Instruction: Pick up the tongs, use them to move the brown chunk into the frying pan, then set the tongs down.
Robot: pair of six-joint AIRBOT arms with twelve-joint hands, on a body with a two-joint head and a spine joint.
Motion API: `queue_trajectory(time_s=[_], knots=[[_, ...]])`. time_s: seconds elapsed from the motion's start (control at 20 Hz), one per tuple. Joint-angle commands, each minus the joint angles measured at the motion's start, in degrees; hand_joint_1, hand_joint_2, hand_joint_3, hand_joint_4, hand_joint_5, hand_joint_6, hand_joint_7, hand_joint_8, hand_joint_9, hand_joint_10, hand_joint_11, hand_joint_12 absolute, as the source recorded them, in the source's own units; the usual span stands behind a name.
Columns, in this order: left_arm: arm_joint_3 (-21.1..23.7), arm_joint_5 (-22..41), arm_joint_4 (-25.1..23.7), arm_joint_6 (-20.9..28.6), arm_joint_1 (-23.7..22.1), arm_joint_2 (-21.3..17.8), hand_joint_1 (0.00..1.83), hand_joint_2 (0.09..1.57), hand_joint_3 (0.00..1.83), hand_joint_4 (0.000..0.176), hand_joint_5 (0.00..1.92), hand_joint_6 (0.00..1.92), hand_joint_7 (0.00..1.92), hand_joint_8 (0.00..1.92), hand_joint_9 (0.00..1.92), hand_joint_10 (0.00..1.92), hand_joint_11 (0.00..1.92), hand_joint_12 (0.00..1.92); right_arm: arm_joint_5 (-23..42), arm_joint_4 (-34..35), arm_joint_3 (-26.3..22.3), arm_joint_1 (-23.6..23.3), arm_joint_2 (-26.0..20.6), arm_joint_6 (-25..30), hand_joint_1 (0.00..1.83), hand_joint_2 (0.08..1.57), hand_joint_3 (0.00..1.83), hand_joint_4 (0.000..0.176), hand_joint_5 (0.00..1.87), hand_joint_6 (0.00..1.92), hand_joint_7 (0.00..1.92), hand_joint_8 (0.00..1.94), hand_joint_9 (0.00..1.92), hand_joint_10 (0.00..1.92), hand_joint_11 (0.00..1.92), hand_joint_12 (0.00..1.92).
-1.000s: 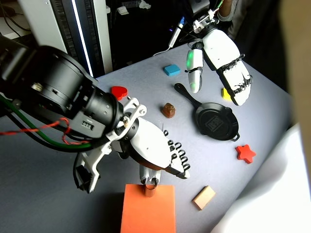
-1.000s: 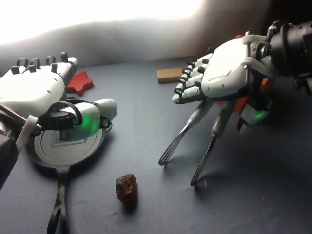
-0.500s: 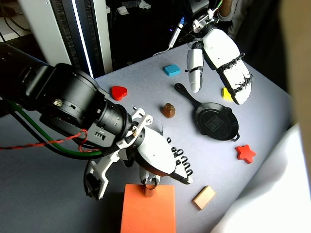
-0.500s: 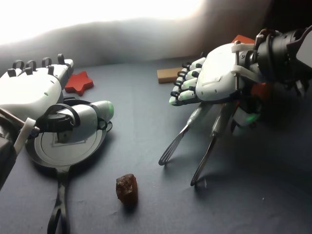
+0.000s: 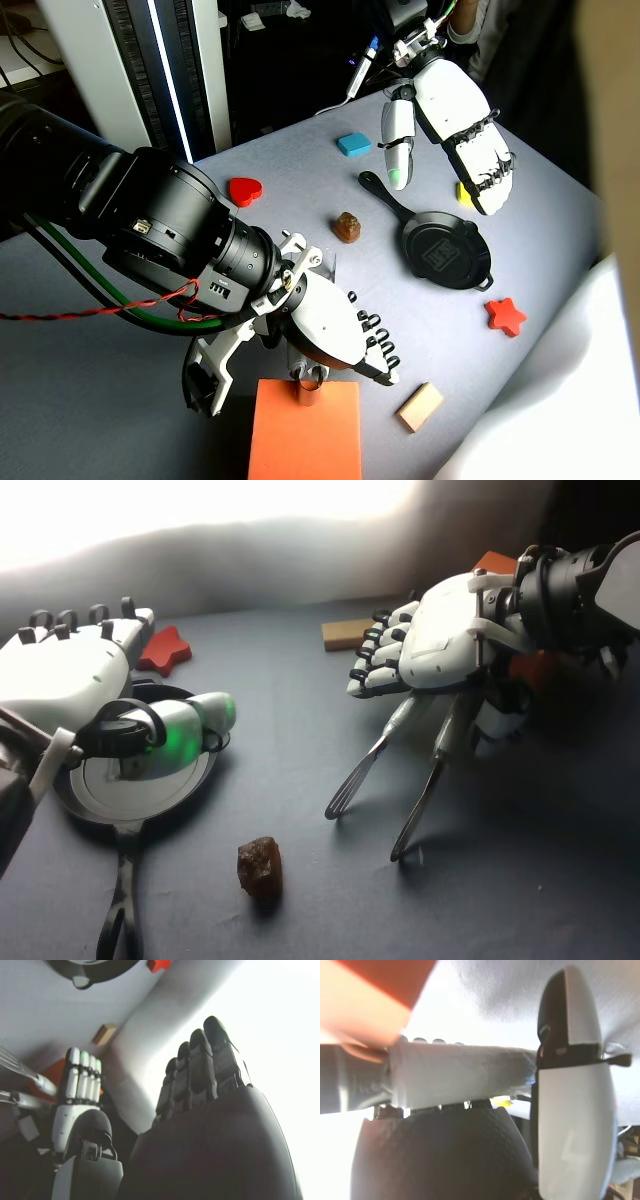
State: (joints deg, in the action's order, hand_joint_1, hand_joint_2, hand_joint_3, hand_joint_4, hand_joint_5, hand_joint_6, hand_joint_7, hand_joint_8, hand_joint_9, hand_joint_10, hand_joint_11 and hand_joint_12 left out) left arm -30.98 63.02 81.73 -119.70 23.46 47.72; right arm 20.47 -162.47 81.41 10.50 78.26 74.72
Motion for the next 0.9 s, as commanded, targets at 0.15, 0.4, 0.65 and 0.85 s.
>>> queue_trajectory(time_s=[0.15, 0.4, 0.65, 0.85], knots=[[0.1, 3.61, -4.49, 0.09, 0.0, -0.8, 0.0, 1.24, 0.0, 0.013, 0.01, 0.0, 0.13, 0.01, 0.15, 0.01, 0.0, 0.51, -4.59, -0.35, 0.14, 0.44, -0.26, -0.56, 1.02, 0.95, 0.01, 0.0, 0.0, 0.0, 0.01, 0.0, 0.01, 0.0, 0.0, 0.0], [0.44, 3.62, -4.49, -0.13, 0.35, -1.0, 0.0, 1.23, 0.0, 0.008, 0.03, 0.01, 0.13, 0.0, 0.16, 0.01, 0.0, 0.53, -4.59, -0.34, 0.13, 0.77, -0.24, -0.45, 1.03, 0.98, 0.01, 0.0, 0.2, 0.03, 0.23, 0.02, 0.21, 0.06, 0.0, 0.75], [0.44, 3.62, -4.49, -0.23, 0.57, -1.14, 0.0, 1.24, 0.0, 0.013, 0.02, 0.0, 0.12, 0.0, 0.15, 0.0, 0.0, 0.51, -4.59, -0.34, 0.13, 0.44, -0.33, -0.5, 0.97, 1.09, 0.04, 0.0, 0.46, 0.12, 0.57, 0.06, 0.49, 0.16, 0.0, 1.4], [0.43, 4.71, -4.17, -0.24, 0.55, -1.14, 0.0, 1.23, 0.0, 0.014, 0.01, 0.0, 0.12, 0.0, 0.15, 0.0, 0.0, 0.49, -4.46, -0.34, 0.11, -0.15, -0.33, 0.19, 1.02, 1.1, 0.02, 0.0, 0.72, 0.33, 0.9, 0.1, 0.71, 0.54, 0.31, 1.53]])
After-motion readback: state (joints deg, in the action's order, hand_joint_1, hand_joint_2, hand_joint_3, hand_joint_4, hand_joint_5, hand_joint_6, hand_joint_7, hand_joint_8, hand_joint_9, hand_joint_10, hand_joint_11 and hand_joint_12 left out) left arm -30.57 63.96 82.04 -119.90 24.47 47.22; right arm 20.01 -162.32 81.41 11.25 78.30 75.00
